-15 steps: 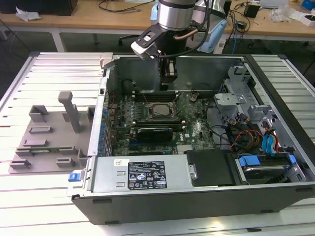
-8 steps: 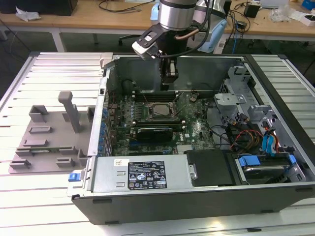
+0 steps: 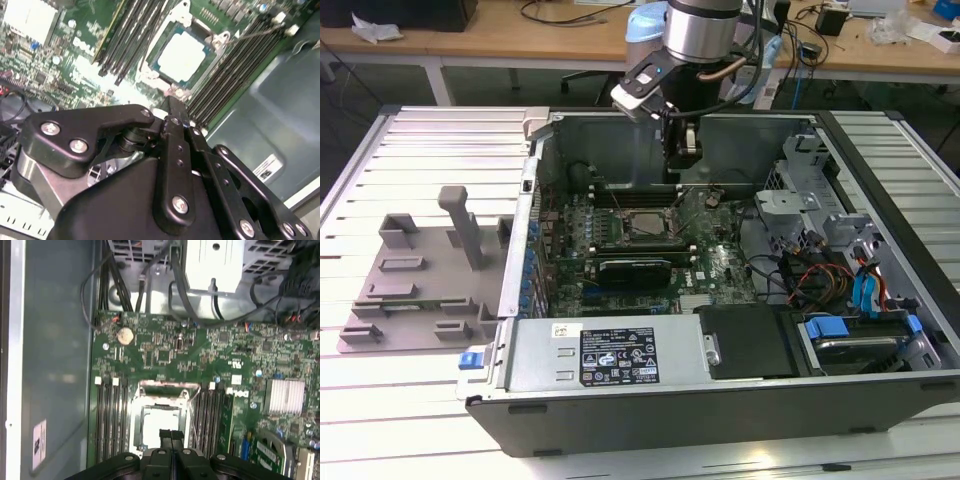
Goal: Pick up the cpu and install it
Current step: 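Close the cpu cover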
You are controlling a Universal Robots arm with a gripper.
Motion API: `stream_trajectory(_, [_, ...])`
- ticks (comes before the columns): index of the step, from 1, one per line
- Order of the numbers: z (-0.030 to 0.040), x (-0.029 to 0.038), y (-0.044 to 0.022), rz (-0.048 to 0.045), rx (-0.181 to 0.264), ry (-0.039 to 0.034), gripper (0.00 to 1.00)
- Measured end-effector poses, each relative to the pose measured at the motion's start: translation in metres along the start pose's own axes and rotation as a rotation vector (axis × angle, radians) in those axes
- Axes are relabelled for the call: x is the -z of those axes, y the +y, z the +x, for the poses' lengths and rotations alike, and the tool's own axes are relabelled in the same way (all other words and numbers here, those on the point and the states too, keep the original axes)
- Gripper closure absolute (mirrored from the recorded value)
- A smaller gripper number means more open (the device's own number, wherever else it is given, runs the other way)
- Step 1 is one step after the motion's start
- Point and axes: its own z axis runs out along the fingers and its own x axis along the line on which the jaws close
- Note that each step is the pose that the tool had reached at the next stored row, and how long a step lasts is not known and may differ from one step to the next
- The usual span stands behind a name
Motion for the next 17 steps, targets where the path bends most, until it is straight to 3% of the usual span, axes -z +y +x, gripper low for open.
stream_trajectory(2, [-0.0008, 0.0006, 0.0127, 0.0, 0.0, 0.0001, 0.89])
stream_trajectory(6, [-0.0017, 0.0013, 0.0259, 0.0002, 0.0, 0.0001, 0.89])
stream_trajectory(17, [-0.0032, 0.0025, 0.0514, 0.0023, 0.0, -0.0008, 0.89])
